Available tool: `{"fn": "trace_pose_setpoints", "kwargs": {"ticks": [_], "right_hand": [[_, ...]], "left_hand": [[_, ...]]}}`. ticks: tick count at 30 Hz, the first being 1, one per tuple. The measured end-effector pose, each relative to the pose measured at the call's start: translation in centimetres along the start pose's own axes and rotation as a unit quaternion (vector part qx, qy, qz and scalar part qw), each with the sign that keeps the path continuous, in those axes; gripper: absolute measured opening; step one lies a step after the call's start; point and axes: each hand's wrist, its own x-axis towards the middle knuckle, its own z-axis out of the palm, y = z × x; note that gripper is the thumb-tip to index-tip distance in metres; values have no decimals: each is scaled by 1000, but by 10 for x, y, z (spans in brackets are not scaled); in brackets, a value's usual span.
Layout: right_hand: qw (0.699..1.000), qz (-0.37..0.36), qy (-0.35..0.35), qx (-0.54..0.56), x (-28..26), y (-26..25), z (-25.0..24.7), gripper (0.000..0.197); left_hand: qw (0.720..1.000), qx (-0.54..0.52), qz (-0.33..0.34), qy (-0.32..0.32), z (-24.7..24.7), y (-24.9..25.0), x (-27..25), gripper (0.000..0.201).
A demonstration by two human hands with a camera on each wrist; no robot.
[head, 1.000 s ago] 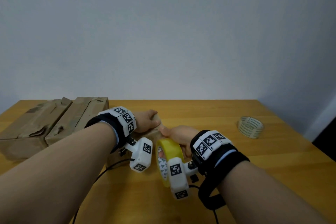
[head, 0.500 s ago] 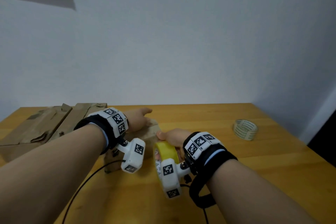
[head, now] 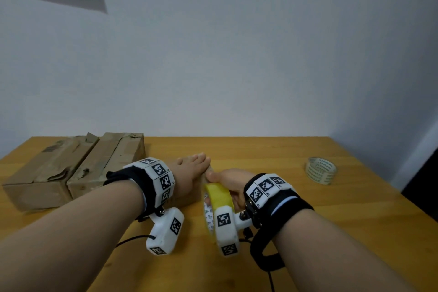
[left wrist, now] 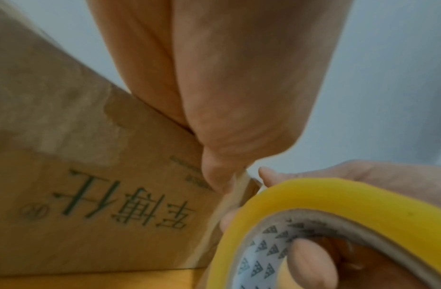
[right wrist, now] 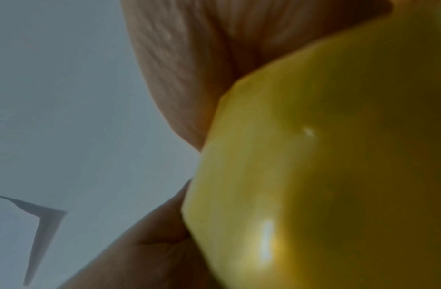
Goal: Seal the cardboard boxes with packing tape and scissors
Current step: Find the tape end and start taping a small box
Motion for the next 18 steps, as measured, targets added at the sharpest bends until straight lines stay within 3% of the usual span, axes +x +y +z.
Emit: {"fn": "trace_pose_setpoints", "kwargs": {"ticks": [8,10,13,18], "right_hand": [[999,-2,31,-37,-2,-7,0,25],[999,-2,46,-29,-1,-11,0,27],[998,-1,53,-28,-1,-9,-1,26],[996,22,-5,91,-10,-4,-3,23]], "left_hand": [[999,-27,5,39,3,-4,3,79],[996,-56,-23,61,6,-10,5,89],[997,-25,-62,31,10,-18,7,95],[997,-21,-63,25,7,-19,9,83]]}}
